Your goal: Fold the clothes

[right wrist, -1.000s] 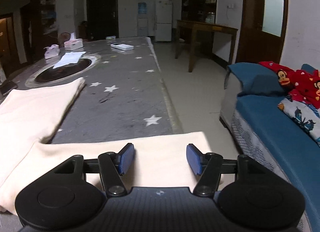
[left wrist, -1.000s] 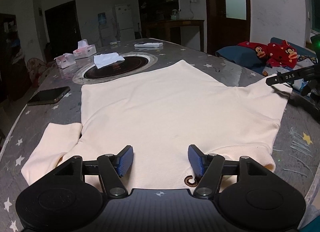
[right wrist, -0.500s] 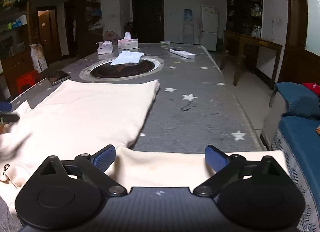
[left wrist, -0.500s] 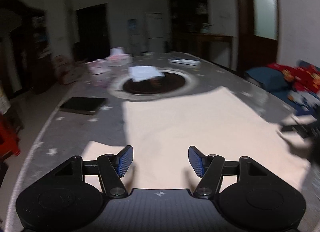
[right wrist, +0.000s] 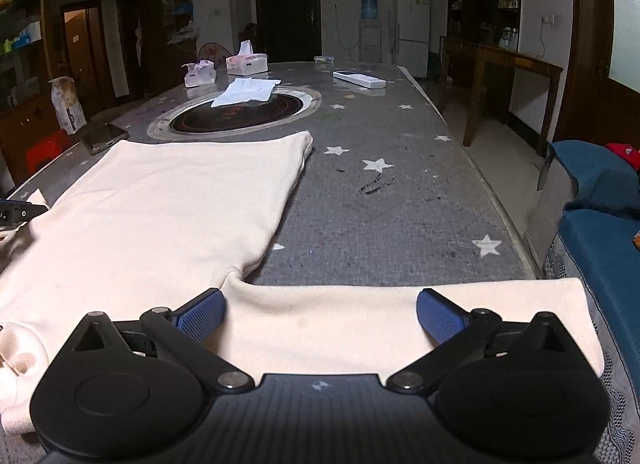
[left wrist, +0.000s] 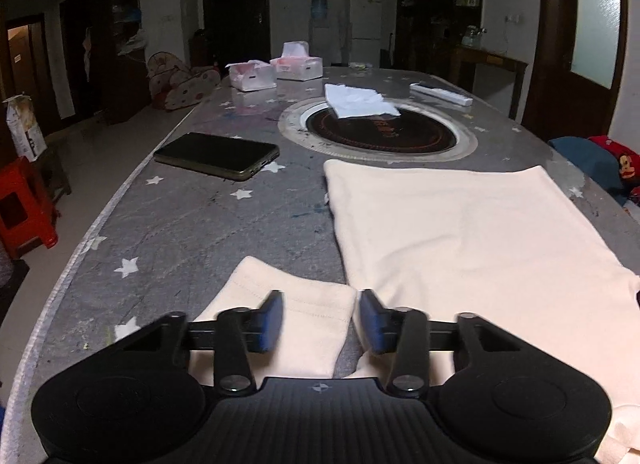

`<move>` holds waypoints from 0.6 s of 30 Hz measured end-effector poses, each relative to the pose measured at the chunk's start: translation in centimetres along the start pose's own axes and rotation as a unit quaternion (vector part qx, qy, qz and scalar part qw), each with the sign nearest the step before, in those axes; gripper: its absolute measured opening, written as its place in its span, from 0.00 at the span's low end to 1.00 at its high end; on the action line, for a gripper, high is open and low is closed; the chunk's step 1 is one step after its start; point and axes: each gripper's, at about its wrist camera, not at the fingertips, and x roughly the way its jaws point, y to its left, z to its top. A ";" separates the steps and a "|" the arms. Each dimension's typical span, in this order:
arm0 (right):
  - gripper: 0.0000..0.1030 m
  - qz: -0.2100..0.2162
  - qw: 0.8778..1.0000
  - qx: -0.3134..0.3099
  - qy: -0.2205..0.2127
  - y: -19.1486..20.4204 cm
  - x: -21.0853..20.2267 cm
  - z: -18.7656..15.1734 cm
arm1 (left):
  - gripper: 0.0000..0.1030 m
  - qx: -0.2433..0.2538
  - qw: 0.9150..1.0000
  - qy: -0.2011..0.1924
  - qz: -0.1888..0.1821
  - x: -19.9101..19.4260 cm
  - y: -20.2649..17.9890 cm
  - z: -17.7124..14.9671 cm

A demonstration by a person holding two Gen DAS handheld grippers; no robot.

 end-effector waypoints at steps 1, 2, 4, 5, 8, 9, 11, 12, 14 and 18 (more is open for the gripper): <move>1.00 0.000 1.000 0.000 0.000 0.0 0.0 0.0 | 0.18 0.002 1.000 -0.003 -0.002 -0.1 -0.1 -0.1; 1.00 -0.001 1.000 -0.001 0.000 0.0 0.0 0.0 | 0.12 0.002 1.000 -0.006 -0.003 -0.1 -0.1 -0.1; 1.00 -0.001 1.000 -0.001 0.000 0.1 0.0 0.0 | 0.08 -0.010 1.000 -0.011 -0.007 -0.3 0.2 -0.2; 1.00 -0.001 1.000 -0.001 0.001 0.1 0.0 0.0 | 0.08 -0.018 1.000 -0.014 -0.008 -0.4 0.5 -0.3; 1.00 -0.002 1.000 -0.002 0.001 0.1 0.0 0.0 | 0.05 -0.041 0.999 -0.026 -0.001 -1.3 1.6 -0.4; 1.00 -0.002 1.000 -0.002 0.001 0.1 0.0 0.0 | 0.05 -0.049 0.998 -0.031 0.002 -1.7 2.0 -0.4; 1.00 -0.002 1.000 -0.002 0.001 0.0 0.0 0.0 | 0.05 -0.068 0.997 -0.045 0.013 -2.9 3.3 -0.5; 1.00 -0.002 1.000 -0.002 0.001 0.0 0.0 0.0 | 0.05 -0.078 0.995 -0.053 0.019 -3.6 4.0 -0.7; 1.00 -0.002 1.000 -0.002 0.001 0.0 0.0 0.0 | 0.05 -0.096 0.993 -0.065 0.034 -5.0 5.5 -1.1; 1.00 -0.002 1.000 -0.002 0.001 0.0 0.0 0.0 | 0.05 -0.123 0.987 -0.079 0.068 -7.8 8.7 -2.3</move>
